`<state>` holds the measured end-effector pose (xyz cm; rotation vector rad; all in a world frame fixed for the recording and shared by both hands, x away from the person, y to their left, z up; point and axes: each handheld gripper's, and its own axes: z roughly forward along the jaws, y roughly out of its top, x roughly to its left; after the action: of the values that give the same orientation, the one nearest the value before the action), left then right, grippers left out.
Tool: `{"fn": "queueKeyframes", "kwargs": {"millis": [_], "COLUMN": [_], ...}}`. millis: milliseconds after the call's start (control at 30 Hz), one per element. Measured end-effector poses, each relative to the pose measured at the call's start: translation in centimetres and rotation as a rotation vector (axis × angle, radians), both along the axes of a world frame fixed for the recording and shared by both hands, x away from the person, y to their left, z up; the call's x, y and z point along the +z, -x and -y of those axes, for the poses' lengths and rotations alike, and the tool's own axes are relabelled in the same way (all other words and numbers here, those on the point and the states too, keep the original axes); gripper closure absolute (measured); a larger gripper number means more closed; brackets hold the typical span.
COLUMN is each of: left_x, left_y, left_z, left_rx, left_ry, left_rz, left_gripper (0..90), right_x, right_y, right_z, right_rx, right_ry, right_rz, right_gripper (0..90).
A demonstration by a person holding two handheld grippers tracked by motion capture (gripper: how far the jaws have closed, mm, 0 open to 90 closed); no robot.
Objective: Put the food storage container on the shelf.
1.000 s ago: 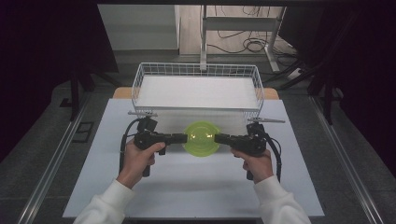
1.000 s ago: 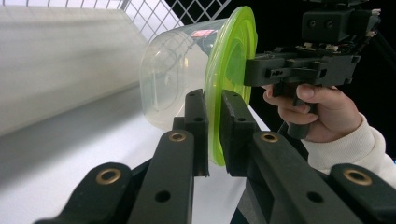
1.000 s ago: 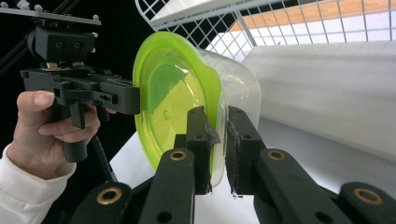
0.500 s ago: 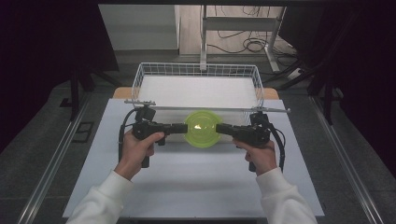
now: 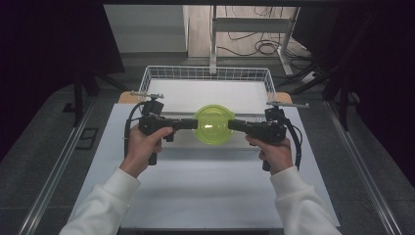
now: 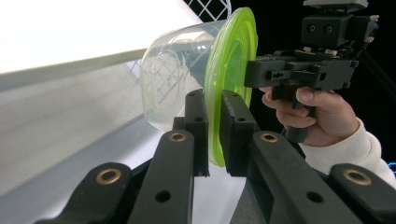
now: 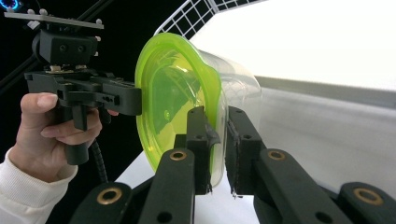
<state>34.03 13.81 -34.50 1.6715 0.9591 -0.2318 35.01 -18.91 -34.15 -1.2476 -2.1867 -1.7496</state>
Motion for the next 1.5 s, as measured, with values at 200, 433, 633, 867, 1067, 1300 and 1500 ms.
{"fn": "queueKeyframes", "kwargs": {"millis": [200,433,633,867,1067,1300,1500], "left_x": [0.6,1.5,2.8,3.3,3.4,3.1,2.4], "left_y": [-0.4,-1.1,-2.1,-4.0,-5.8,-7.6,-8.7], "left_z": [-0.1,-0.2,-0.3,-0.6,-0.9,-0.9,-0.9], "left_rx": [0.004,0.006,0.007,0.015,0.028,0.036,0.032], "left_ry": [0.005,0.01,0.011,0.026,0.039,0.037,0.04], "left_rz": [0.003,0.002,0.009,0.006,-0.005,-0.021,-0.067], "left_gripper": [82.9,82.9,82.9,82.9,82.9,82.9,82.9], "right_x": [0.6,1.4,2.5,3.4,3.8,3.6,3.1], "right_y": [-0.4,-1.0,-1.8,-3.5,-5.6,-7.8,-8.9], "right_z": [-0.1,-0.1,-0.1,-0.4,-0.7,-0.8,-0.8], "right_rx": [-0.003,-0.006,-0.008,-0.009,-0.005,-0.012,-0.016], "right_ry": [-0.002,-0.01,-0.016,-0.018,-0.017,-0.024,-0.018], "right_rz": [0.005,0.011,0.013,0.011,0.004,-0.014,-0.07], "right_gripper": [80.4,80.5,80.5,80.4,80.4,80.5,80.5]}}
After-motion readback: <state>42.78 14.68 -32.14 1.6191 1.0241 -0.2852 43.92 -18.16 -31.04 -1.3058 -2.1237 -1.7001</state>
